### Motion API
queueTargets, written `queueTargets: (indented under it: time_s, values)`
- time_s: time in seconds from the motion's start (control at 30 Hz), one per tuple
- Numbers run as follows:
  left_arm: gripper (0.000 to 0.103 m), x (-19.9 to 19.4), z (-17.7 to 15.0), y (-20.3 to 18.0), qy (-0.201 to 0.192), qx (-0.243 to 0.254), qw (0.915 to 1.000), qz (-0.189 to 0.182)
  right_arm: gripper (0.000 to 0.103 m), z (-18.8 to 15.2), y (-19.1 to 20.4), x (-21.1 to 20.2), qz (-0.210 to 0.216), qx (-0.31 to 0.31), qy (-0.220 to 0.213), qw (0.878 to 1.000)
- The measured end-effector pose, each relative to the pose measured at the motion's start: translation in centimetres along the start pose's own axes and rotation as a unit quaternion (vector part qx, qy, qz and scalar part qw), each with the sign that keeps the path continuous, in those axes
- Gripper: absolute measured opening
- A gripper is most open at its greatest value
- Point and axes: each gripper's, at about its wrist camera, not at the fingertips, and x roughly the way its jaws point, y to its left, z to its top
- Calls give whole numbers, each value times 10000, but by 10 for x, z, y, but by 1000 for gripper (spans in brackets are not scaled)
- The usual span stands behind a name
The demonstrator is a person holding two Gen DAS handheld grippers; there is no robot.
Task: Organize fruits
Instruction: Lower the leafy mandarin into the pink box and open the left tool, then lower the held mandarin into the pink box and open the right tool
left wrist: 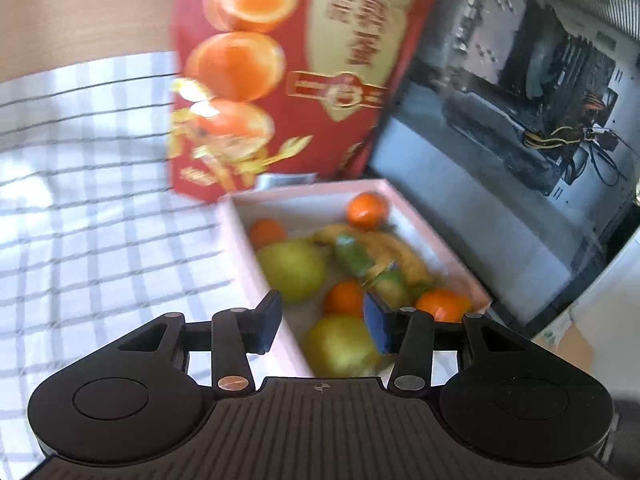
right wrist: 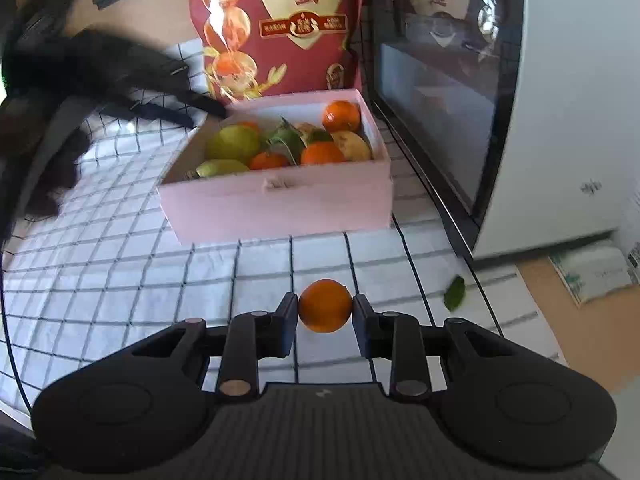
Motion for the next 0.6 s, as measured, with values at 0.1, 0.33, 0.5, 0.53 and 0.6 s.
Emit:
queueTargets:
  time_s: [0.1, 0.33, 0.5, 0.53, 0.6]
  values:
    - [49, -22, -32, 20, 96, -140, 9998, 108, 29, 21, -1, -3, 183, -155, -179, 9996]
    - [49, -38, -85, 38, 374, -592, 9974, 179, 29, 110, 16, 19, 525, -741, -681, 9935]
    - [49, -38, -104, 30, 358, -603, 9966, 434, 56, 177, 34, 61, 825, -601, -942, 9903]
    - [49, -38, -108, 27, 330, -532, 9969, 470, 58, 186, 34, 70, 803, -522, -886, 9915]
    - [49, -40, -116, 23, 261, -384, 9974, 543, 58, 190, 32, 76, 768, -407, -829, 9928]
